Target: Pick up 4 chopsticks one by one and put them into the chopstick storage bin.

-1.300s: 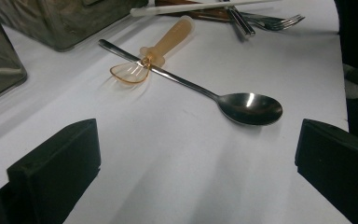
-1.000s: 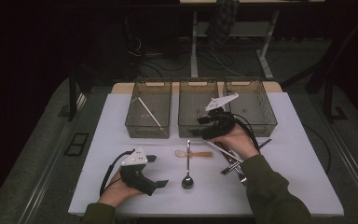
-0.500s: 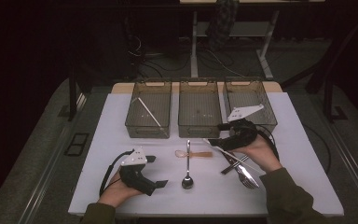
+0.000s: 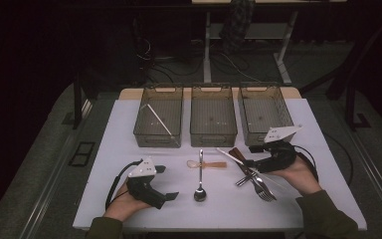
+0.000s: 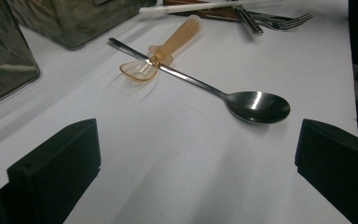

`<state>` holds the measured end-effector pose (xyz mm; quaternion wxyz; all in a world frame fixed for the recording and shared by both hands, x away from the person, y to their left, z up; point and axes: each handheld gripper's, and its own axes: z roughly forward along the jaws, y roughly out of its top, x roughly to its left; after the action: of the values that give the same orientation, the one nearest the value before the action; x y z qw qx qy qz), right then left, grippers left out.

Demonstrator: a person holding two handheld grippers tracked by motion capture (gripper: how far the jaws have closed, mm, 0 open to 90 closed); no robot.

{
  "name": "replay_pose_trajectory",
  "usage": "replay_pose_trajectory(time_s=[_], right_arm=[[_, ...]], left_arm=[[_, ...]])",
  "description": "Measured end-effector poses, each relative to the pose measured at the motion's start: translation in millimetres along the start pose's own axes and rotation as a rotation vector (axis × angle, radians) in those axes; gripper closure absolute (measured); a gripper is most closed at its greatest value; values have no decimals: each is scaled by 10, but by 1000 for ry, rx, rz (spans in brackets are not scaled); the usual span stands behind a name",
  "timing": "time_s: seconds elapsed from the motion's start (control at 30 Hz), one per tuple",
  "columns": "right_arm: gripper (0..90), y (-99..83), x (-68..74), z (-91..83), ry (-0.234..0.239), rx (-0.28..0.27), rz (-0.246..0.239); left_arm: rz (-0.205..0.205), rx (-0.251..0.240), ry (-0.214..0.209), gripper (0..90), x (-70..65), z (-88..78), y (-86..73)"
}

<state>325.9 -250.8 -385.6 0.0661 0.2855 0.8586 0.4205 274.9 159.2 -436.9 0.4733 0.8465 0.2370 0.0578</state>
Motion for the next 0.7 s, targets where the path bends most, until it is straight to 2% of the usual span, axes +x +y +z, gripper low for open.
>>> replay_pose_trajectory(time_s=[0.4,0.7], right_arm=[[508,-394,-48,-239,-34,41,41],[583,-641,-103,-235,-57,112,63]], left_arm=[[12,12,-3,0,-15,11,7],[13,14,-5,0,-21,19,7]])
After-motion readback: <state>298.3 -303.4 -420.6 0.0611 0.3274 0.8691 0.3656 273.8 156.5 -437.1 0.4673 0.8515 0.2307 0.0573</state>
